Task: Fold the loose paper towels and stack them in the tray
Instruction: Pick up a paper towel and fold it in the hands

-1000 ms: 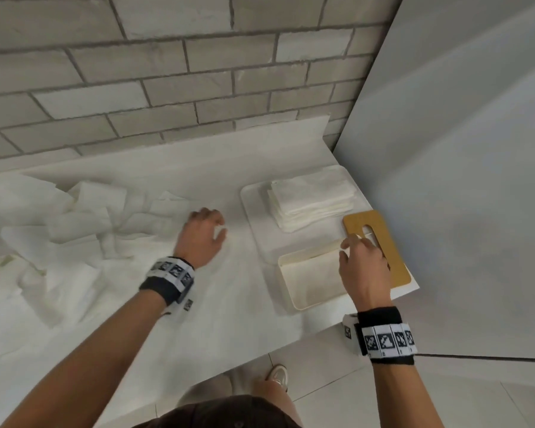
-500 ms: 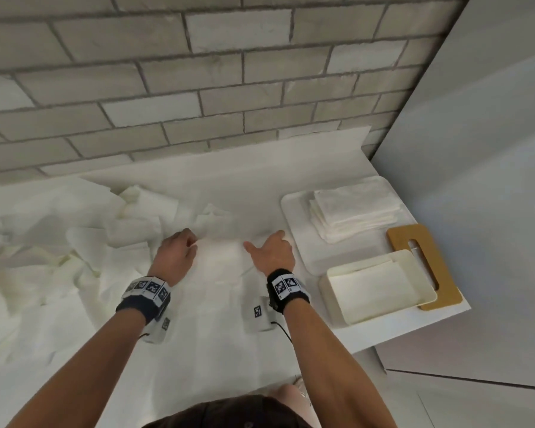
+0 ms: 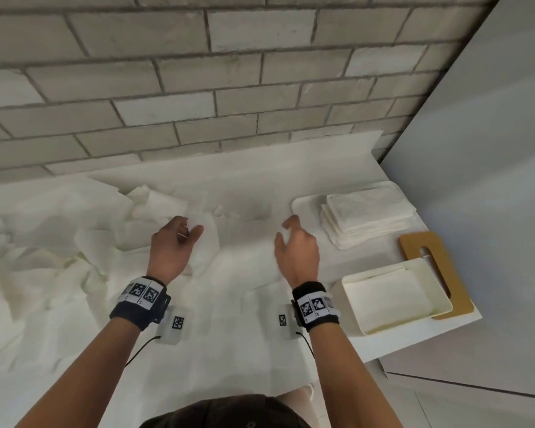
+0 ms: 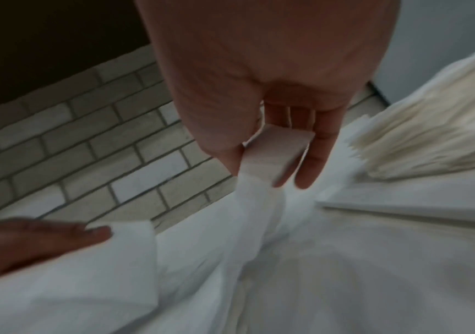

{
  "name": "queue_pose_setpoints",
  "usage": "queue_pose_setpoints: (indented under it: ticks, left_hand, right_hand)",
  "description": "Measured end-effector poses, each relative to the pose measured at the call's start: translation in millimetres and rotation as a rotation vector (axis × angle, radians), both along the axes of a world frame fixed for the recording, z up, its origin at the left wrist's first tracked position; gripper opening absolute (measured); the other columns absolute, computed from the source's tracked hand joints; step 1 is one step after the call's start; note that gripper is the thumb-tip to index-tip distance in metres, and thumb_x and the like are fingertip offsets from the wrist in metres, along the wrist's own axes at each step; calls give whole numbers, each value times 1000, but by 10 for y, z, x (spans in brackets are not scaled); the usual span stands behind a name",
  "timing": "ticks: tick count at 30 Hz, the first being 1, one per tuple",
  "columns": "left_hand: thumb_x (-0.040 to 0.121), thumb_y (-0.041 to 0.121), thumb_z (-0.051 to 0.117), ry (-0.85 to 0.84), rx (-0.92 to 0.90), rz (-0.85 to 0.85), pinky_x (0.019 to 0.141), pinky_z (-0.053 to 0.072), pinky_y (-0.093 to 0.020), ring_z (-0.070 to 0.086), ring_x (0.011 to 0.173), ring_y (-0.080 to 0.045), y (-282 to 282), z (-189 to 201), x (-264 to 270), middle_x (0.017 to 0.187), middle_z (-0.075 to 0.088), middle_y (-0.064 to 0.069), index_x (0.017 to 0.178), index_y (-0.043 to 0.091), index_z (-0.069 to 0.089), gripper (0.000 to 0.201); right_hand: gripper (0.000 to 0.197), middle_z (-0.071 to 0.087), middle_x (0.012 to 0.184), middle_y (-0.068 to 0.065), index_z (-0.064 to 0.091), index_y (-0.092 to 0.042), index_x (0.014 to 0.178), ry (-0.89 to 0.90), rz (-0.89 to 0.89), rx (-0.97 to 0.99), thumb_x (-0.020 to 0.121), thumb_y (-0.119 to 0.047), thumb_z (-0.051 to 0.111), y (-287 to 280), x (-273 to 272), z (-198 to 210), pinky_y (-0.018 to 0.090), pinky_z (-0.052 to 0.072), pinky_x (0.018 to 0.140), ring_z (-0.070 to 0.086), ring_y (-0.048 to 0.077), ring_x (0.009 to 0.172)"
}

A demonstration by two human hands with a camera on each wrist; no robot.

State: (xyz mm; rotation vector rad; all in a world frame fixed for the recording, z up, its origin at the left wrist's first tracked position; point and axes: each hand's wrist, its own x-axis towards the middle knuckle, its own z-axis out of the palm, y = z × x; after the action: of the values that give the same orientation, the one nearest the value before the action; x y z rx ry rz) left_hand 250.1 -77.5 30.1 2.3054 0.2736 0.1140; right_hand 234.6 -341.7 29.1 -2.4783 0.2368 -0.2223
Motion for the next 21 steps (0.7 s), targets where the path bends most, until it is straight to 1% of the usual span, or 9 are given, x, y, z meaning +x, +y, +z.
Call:
queue_pose_setpoints:
  ticks: [2,5,8,11,12,14,17,19,21]
  left_hand:
    - [99,35,72,7,-24,3,81,36,-30,57,72,-4,-21,-9,18,82,67,3,102,14,62,23]
    - [98,33,74,20,-39,-22,78,36,-28,58,72,2,-31,-33,43,79,65,7,102,17,60,21]
    - [97,33,76,30,-42,-35,80,41,-31,64,75,-12,58,-79,54,79,66,6,103,17,62,22]
    - [94,31,78,49,-46,-57,83,48,-36,67,85,-22,188,-143,47,87,68,5,111,20,64,25]
    - [93,30,80,57,-53,-73,87,49,-36,67,92,-22,222,-169,36,96,68,3,118,21,63,31]
    - [89,24,83,24,-13,-138,101,46,-35,60,113,-21,239,-231,26,122,62,1,133,27,58,51]
    - [87,16,82,-37,104,-218,114,40,-46,47,129,-27,105,-245,53,138,49,-2,141,29,55,62]
    - [86,19,83,-105,197,-272,117,36,-52,41,136,-30,-69,-202,101,143,47,-3,134,26,61,53]
    - [87,23,82,-180,274,-345,119,33,-55,38,142,-30,-256,-170,156,145,49,-3,123,24,67,39]
  right_hand:
    - [29,72,108,6,53,-23,126,29,128,-64,100,-23,67,241,1,-25,42,61,72,74,31,88]
    - [48,63,126,4,50,-27,139,249,458,-69,97,-17,70,467,-50,-141,52,63,88,71,30,104]
    - [48,68,119,-5,56,-35,138,418,680,23,97,-14,71,420,-154,-212,47,61,91,69,19,100]
    - [20,72,98,-13,65,-35,116,202,433,241,99,-28,73,200,-276,-217,36,63,79,70,7,78]
    - [15,70,95,-11,64,-31,112,70,263,229,100,-32,73,105,-286,-233,33,61,75,69,8,79]
    - [27,60,106,-1,58,-29,120,-59,-24,115,100,-41,70,-88,-274,-278,33,53,76,64,21,93]
    - [62,48,119,10,40,-51,149,232,-82,158,95,-71,62,-149,-207,-347,42,53,90,61,33,99]
    - [78,49,124,15,24,-65,153,357,7,79,86,-89,55,-54,-174,-387,51,57,97,65,38,104]
    - [92,47,130,18,12,-68,156,357,70,-76,79,-93,58,108,-152,-438,52,58,92,60,41,109]
